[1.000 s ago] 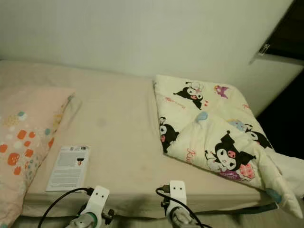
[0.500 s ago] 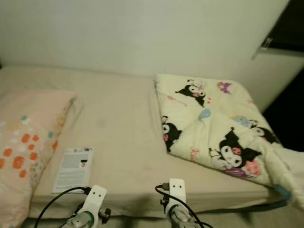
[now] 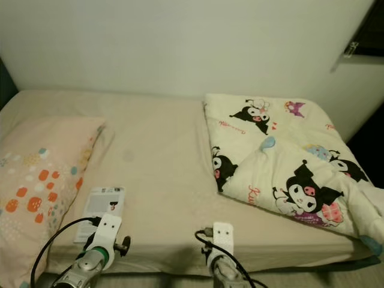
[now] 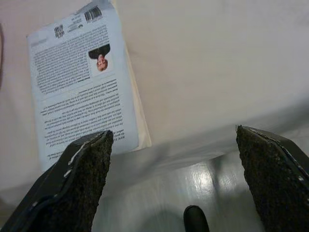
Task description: Clean up the room
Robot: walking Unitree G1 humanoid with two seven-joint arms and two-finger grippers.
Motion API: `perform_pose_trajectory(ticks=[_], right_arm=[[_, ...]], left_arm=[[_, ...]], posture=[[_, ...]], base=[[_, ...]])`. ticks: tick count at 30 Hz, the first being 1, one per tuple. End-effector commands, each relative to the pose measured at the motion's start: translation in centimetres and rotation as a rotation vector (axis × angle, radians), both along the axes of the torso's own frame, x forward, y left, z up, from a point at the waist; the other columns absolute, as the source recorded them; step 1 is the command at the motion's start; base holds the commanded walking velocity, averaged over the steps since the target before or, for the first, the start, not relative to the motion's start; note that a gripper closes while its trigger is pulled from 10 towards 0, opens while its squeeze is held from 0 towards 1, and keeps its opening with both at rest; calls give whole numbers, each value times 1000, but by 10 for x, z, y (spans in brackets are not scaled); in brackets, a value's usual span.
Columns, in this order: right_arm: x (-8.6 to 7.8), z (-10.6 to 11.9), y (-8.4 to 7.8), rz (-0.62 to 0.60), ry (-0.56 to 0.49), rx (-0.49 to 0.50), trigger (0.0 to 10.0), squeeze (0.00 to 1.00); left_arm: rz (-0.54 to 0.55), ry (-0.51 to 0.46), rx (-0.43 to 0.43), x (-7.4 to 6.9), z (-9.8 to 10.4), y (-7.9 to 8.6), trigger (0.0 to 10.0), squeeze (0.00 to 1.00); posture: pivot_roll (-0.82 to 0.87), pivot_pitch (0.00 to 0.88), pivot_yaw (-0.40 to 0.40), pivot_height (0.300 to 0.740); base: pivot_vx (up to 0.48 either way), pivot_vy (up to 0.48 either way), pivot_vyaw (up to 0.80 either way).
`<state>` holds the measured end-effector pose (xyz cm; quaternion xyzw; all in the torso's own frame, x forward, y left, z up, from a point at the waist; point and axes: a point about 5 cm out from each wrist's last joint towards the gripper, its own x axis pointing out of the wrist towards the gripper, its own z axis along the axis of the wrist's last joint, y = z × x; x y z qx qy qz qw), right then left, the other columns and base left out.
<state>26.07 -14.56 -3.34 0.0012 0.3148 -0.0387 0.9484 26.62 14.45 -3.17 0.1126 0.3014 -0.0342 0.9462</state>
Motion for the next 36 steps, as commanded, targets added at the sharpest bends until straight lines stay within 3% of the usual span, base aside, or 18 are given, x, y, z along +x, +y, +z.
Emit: perform_pose_trajectory(ticks=[1, 7, 14, 15, 18, 21, 36], right_arm=[[4, 5, -1, 18, -33, -30, 10000, 0], [13, 18, 1, 40, -114, -31, 10000, 0], [8, 18, 8, 65, -130, -15, 10000, 0], [5, 17, 11, 84, -128, -20, 10000, 0], [4, 16, 10, 83, -127, -25, 10000, 0], [3, 17, 8, 76, -129, -25, 10000, 0], [2, 20, 1, 89, -125, -30, 10000, 0]], left_arm=[[1, -5, -16, -3, -1, 2, 10000, 0], [-43, 17, 7, -10, -6, 11, 10000, 0], [-75, 31, 13, -19, -11, 22, 10000, 0], [-75, -25, 6, -22, -5, 50, 10000, 0], [-82, -47, 3, -22, -1, 56, 10000, 0], [-92, -70, 1, -21, 3, 57, 10000, 0], [-102, -215, -3, -13, 29, 29, 10000, 0]], posture=[[163, 38, 0, 740], [141, 55, -11, 740], [132, 65, -24, 740], [129, 62, -29, 740], [126, 56, -30, 740], [121, 45, -33, 740], [108, 0, -44, 740]], base=[[0, 0, 0], [0, 0, 0], [0, 0, 0], [0, 0, 0], [0, 0, 0], [0, 0, 0], [0, 0, 0]])
